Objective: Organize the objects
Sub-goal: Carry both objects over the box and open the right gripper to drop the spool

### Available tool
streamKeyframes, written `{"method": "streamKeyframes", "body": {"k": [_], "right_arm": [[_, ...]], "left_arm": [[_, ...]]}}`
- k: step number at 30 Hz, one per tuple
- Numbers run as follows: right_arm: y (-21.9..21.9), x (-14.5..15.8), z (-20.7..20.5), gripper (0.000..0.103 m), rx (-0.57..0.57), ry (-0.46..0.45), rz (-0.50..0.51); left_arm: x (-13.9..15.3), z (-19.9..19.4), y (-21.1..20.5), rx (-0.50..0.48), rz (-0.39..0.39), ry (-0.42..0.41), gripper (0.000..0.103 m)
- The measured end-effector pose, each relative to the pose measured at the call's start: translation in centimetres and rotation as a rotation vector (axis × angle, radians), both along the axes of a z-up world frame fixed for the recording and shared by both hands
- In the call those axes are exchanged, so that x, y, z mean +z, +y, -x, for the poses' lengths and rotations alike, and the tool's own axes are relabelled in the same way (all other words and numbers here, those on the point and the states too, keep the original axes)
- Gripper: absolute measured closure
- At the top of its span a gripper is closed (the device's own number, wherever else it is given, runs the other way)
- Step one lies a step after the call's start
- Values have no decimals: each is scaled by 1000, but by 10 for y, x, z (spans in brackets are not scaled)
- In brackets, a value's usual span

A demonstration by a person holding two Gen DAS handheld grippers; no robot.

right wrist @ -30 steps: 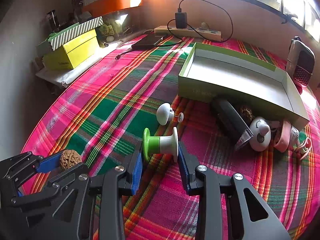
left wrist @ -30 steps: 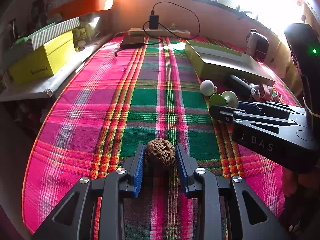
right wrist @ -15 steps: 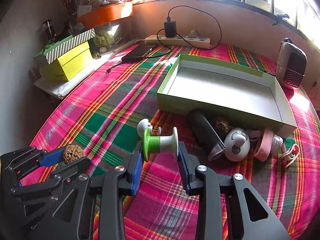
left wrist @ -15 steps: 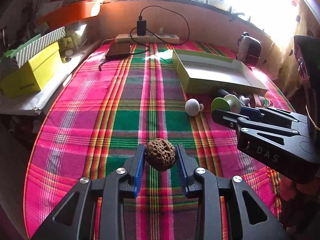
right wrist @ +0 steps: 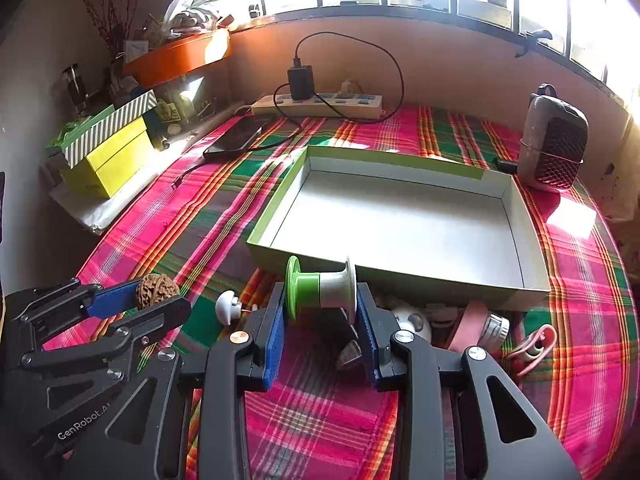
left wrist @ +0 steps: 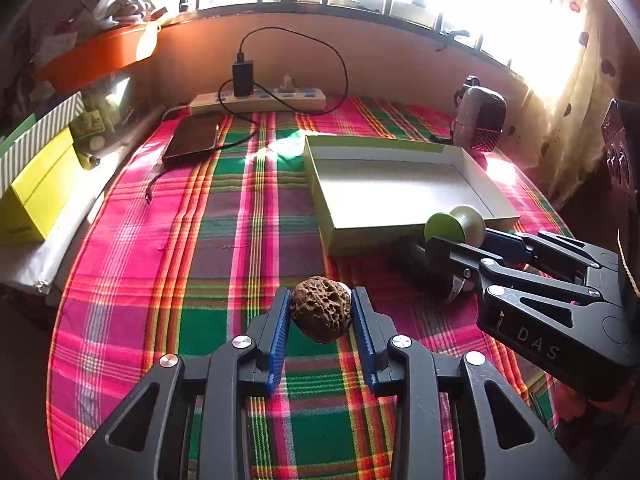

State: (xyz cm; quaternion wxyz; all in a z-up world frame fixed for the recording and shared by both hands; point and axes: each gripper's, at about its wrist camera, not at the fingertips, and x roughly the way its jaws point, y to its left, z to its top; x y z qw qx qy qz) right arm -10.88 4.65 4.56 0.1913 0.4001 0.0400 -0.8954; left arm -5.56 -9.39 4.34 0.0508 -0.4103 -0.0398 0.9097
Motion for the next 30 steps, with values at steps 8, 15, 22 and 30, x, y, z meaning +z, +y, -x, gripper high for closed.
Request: {"method": "streamKeyframes", "body": {"k": [8, 15, 22, 30], "right_arm": [[13, 5, 29, 69, -33, -4, -21], [25, -1, 58, 69, -67, -32, -22], [33, -16, 80, 69, -85, -81, -38], [35, -28, 91, 69, -82, -113, -59]], "left_arm": [[9, 39, 12, -42, -19, 8, 74], [4, 72, 21, -59, -28, -20, 74], [-9, 100, 32, -85, -12, -62, 74], [-16, 113, 42, -106, 11, -73, 74]]}}
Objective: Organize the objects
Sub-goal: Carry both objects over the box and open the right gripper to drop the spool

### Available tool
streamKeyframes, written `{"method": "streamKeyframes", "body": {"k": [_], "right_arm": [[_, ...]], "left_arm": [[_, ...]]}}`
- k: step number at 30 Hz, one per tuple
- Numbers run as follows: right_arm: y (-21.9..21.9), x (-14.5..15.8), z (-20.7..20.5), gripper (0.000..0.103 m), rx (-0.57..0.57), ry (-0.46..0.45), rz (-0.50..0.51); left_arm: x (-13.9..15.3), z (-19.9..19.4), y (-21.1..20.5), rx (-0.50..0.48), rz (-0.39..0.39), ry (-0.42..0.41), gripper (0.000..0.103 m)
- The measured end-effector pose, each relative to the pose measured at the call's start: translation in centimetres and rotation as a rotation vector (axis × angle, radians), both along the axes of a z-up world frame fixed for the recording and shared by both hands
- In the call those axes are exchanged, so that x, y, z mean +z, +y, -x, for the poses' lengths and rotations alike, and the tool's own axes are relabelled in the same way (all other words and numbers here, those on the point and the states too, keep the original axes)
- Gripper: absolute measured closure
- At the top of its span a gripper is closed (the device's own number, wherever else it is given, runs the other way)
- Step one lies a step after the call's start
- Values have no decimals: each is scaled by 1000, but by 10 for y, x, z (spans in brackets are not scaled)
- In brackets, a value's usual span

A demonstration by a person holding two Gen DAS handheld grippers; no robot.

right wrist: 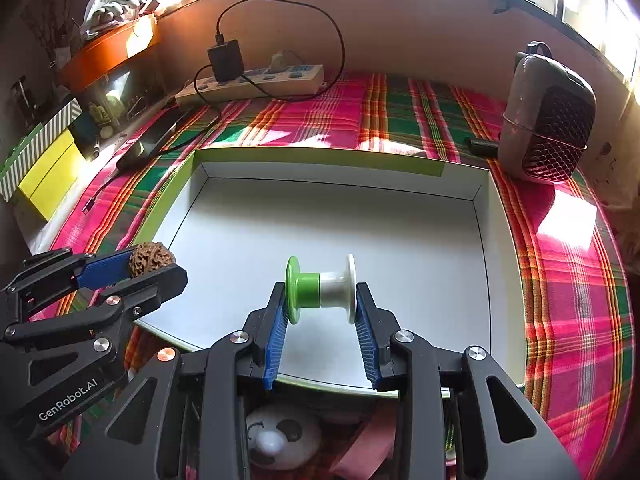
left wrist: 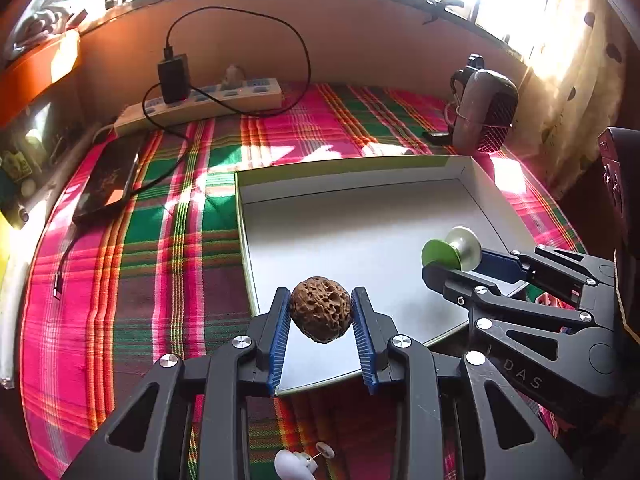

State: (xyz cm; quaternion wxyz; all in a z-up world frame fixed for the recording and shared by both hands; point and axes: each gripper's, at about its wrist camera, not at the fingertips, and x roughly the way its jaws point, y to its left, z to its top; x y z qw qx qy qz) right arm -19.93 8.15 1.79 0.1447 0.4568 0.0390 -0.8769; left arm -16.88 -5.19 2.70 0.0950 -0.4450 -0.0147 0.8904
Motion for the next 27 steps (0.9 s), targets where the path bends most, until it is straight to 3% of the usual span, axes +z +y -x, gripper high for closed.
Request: {"method": "streamKeyframes", "body": {"k": [8, 27], "right_arm": [[1, -6, 6, 69, -5, -13, -19], [0, -9, 5, 69, -16, -29, -14]], "left_arm": [[-8, 6, 9, -22, 43, -16, 74], [-9, 9, 10, -18, 65, -15, 74]]}}
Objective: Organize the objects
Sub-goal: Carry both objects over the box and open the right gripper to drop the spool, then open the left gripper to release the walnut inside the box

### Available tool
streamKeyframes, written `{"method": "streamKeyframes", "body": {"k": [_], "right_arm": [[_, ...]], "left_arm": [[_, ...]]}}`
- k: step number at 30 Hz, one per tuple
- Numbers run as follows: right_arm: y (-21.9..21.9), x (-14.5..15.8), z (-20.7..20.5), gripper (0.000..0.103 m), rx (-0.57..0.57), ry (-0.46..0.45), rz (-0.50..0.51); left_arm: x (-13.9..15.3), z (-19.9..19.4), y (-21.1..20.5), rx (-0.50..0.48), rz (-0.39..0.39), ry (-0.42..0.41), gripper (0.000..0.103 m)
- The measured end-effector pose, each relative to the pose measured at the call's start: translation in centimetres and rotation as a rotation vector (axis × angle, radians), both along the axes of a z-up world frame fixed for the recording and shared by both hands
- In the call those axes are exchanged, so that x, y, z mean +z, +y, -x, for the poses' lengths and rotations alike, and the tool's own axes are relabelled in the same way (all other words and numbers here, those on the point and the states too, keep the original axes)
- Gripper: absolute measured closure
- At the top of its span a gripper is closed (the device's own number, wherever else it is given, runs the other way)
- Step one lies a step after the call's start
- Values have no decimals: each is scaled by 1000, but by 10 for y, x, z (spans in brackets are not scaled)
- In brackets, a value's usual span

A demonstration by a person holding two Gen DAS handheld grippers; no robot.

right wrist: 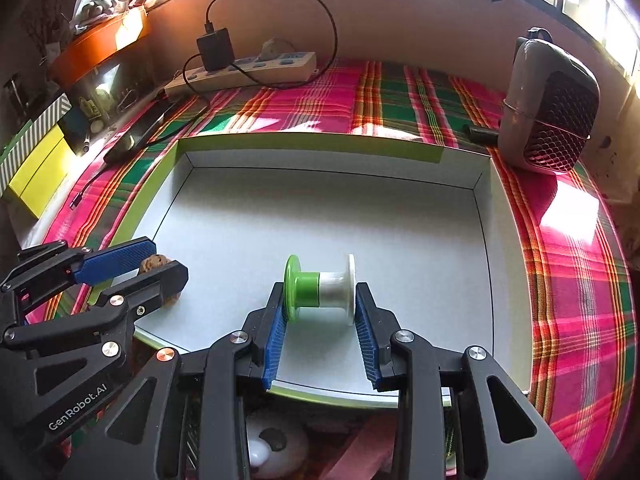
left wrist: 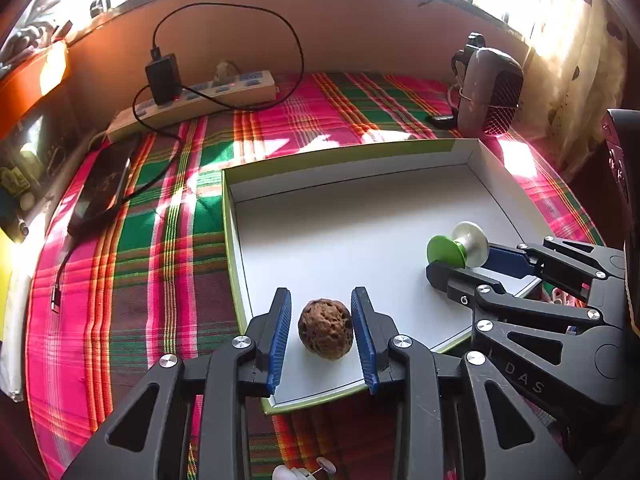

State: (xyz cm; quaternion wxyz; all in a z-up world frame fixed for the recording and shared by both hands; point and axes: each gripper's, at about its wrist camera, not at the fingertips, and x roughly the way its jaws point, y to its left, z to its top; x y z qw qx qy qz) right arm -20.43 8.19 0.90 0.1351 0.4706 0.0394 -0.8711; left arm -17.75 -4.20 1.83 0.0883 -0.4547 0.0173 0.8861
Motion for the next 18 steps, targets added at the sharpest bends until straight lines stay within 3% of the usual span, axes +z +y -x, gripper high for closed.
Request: {"method": "streamKeyframes", "body": {"k": [7, 18], "right_arm": [[1, 0, 0, 61, -8, -7, 16], [4, 8, -5, 60, -25, 16, 32]], "left_arm": [[0, 0, 0, 1, -4, -2, 74], [5, -8, 1, 11, 6, 24, 74]]}}
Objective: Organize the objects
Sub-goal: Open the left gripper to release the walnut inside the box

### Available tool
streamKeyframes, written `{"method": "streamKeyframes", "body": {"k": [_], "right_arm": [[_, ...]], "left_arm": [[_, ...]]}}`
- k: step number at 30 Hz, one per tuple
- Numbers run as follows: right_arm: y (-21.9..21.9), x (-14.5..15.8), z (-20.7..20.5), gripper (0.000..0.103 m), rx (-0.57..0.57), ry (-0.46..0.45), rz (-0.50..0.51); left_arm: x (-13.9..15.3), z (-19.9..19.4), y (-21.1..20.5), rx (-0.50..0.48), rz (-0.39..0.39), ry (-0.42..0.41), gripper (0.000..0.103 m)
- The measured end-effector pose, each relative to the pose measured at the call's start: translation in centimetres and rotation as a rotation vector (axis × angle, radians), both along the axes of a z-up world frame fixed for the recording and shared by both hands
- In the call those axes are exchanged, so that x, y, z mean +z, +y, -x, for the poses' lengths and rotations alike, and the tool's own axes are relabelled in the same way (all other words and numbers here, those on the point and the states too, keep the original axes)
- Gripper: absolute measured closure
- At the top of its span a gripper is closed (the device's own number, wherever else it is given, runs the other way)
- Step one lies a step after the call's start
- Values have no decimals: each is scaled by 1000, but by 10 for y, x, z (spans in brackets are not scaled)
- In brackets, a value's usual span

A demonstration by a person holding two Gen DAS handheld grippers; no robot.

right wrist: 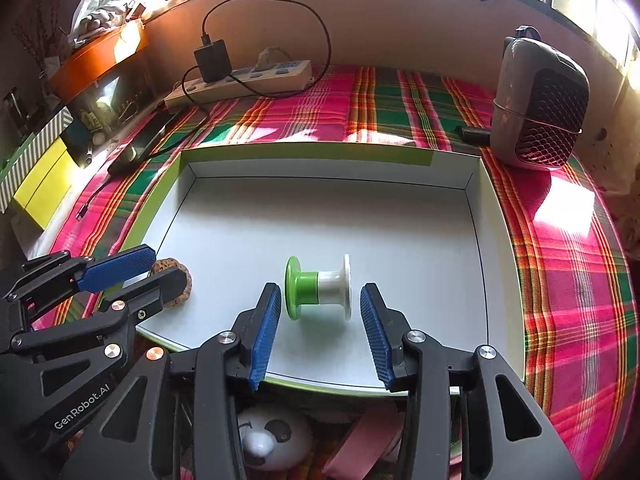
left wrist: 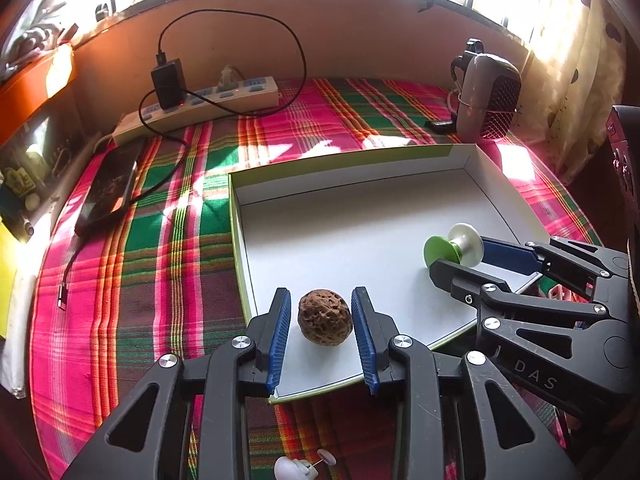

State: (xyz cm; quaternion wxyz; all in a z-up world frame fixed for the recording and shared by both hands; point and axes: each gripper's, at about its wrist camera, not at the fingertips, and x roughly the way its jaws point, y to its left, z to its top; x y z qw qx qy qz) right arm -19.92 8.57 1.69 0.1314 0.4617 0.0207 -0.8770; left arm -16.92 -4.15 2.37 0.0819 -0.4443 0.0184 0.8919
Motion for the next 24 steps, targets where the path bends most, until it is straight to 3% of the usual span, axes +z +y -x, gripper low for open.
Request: {"method": "streamKeyframes", "body": {"k": [24], "right_arm": [[7, 22, -37, 60, -13, 80, 45]], "left_arm": [[24, -46, -3, 8, -1, 80, 73]]}}
